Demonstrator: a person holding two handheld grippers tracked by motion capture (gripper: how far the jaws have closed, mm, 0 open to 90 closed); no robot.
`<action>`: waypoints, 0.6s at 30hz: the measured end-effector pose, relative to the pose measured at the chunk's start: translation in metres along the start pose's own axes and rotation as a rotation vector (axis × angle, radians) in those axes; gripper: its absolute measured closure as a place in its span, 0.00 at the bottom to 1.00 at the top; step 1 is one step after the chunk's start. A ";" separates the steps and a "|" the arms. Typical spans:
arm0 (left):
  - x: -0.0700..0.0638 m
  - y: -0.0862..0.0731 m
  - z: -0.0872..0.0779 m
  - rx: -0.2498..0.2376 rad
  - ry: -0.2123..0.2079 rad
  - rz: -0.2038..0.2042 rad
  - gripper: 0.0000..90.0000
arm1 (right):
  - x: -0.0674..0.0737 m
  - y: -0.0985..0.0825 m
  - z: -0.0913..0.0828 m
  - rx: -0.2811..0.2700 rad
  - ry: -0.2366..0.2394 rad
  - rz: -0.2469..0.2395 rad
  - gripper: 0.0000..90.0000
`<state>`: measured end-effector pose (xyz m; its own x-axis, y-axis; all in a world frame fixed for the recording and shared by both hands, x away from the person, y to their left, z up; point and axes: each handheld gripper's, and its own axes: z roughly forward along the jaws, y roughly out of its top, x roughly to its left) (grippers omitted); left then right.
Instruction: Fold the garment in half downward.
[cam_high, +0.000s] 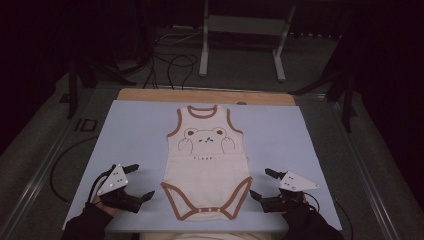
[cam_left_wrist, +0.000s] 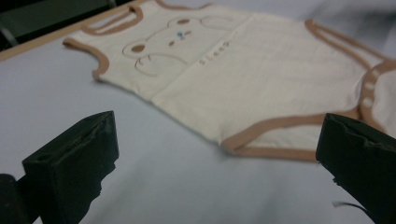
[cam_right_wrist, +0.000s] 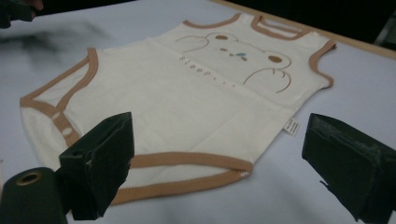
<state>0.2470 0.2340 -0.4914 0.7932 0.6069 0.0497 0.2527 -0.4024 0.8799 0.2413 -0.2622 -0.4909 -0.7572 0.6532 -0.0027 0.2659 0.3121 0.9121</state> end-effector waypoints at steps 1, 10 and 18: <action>-0.001 0.002 0.000 -0.002 -0.002 0.003 0.00 | 0.000 0.002 -0.001 0.001 -0.010 0.002 0.10; -0.004 0.014 0.006 0.036 -0.039 0.007 0.00 | 0.007 0.032 -0.012 0.013 -0.053 -0.029 0.10; 0.001 0.032 0.004 0.042 -0.043 0.007 0.00 | -0.004 0.050 -0.012 0.009 -0.059 -0.030 0.10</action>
<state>0.2583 0.2193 -0.4653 0.8178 0.5744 0.0348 0.2692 -0.4353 0.8591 0.2504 -0.2573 -0.4405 -0.7288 0.6825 -0.0545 0.2490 0.3384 0.9074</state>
